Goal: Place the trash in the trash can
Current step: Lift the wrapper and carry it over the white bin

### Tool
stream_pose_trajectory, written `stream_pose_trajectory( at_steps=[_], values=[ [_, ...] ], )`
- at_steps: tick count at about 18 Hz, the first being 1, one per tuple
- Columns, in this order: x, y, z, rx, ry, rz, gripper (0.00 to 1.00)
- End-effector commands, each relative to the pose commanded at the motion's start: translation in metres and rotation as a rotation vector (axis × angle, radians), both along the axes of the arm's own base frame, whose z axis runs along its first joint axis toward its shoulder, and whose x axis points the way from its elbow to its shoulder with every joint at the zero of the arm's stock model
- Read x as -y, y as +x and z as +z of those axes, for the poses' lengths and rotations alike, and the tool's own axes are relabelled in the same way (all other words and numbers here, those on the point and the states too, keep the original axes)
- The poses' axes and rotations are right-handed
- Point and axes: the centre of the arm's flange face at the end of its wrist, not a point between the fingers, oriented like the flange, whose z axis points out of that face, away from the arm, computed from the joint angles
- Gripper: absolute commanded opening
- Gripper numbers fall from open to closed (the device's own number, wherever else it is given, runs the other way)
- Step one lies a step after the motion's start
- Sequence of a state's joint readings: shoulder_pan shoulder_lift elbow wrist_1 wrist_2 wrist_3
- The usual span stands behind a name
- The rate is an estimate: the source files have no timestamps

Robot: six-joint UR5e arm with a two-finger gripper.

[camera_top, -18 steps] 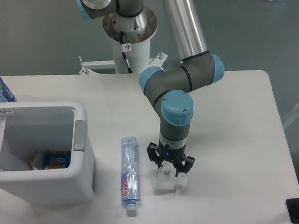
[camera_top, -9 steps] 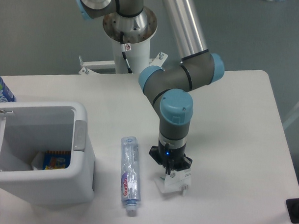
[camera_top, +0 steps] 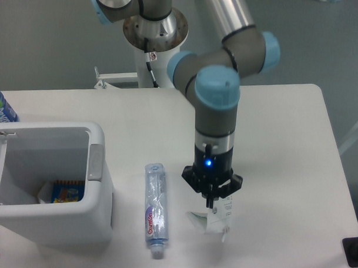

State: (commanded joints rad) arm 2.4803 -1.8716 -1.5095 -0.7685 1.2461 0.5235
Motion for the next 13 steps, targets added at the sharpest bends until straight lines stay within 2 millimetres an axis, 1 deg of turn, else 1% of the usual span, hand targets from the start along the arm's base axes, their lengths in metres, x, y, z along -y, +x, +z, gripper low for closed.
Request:
stream_pose_trajectory(
  at_steps=[2,4,6,11,13],
  values=[
    [0.008,-0.002,0.028,0.044,0.088,0.042,0.00],
    [0.012,0.002,0.046,0.094,0.155,0.062,0.00],
    [0.016,0.011,0.065,0.138,0.213,0.083,0.00],
    [0.019,0.038,0.097,0.266,0.325,0.102,0.00],
    [0.016,0.051,0.103,0.328,0.361,0.078,0.00]
  ],
)
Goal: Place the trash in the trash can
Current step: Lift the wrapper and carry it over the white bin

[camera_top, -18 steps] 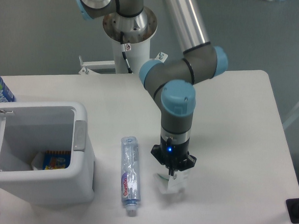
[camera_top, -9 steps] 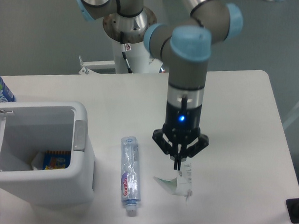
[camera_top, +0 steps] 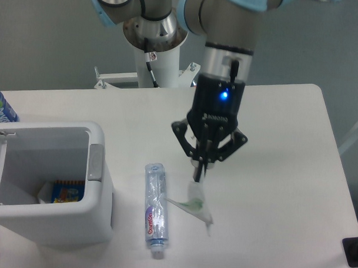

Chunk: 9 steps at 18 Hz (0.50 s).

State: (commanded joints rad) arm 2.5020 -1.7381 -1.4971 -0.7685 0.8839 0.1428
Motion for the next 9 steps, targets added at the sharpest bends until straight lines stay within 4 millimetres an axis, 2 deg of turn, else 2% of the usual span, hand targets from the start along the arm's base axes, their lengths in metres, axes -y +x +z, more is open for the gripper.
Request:
stream_pose_trajectory(
  at_steps=[2,6,9],
  values=[
    [0.000,0.019,0.012,0.023,0.026,-0.015,0.00],
    [-0.008,0.065,0.012,0.042,0.023,-0.067,0.00],
    [-0.008,0.092,0.020,0.045,0.038,-0.107,0.00]
  ],
)
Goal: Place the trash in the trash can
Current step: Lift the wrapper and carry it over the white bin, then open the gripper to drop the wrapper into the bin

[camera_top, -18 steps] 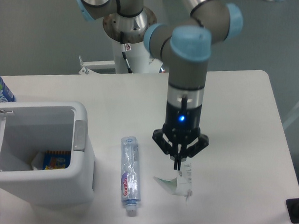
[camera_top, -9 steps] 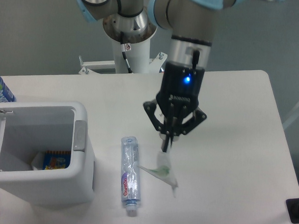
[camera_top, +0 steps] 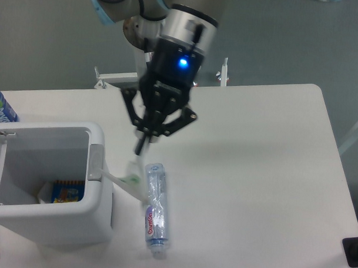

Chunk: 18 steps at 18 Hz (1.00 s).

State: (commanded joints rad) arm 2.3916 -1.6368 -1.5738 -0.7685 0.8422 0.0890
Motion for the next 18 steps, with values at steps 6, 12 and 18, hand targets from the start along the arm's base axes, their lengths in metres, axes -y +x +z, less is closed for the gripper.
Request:
stream_pose_trajectory(
  at_steps=[6,12,18],
  values=[
    [-0.012,0.047,0.000,0.021,-0.001,-0.068,0.00],
    [-0.034,0.076,-0.023,0.035,-0.031,-0.145,0.00],
    [-0.044,0.081,-0.035,0.009,-0.038,-0.193,0.56]
  ],
)
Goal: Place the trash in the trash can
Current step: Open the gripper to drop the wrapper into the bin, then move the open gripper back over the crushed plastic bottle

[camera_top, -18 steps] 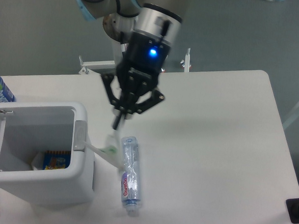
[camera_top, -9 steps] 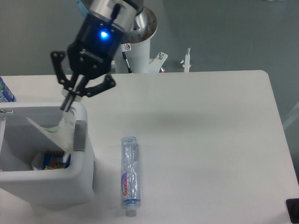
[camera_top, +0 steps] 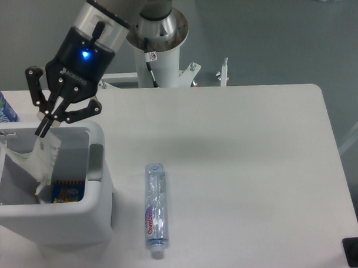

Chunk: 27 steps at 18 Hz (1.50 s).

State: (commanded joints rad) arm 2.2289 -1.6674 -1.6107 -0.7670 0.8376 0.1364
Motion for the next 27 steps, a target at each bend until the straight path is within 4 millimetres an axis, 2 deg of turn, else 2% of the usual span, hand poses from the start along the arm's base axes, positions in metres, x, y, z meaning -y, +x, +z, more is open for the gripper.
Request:
stream_pose_trajectory(
  at_steps=[1,2,3,4,5,9,11,14,17,23,27],
  values=[
    [0.000,0.000,0.000,0.000,0.000,0.000,0.60],
    [-0.001,0.000,0.000,-0.001,0.000,-0.001,0.69],
    [-0.001,-0.001,0.001,-0.004,0.002,0.000,0.86],
    [-0.001,-0.001,0.004,-0.006,0.005,0.001,0.95],
    [-0.002,-0.002,0.005,-0.005,0.007,0.004,0.99],
    [0.004,-0.024,0.025,-0.001,0.028,0.063,1.00],
    [0.004,-0.046,0.032,0.003,0.035,0.102,1.00],
    [-0.007,-0.088,0.034,0.034,0.024,0.191,1.00],
    [-0.010,-0.113,0.042,0.017,-0.009,0.316,1.00],
    [0.015,-0.166,0.028,-0.032,-0.071,0.455,1.00],
    [0.017,-0.194,0.001,-0.103,-0.152,0.520,1.00]
  ],
)
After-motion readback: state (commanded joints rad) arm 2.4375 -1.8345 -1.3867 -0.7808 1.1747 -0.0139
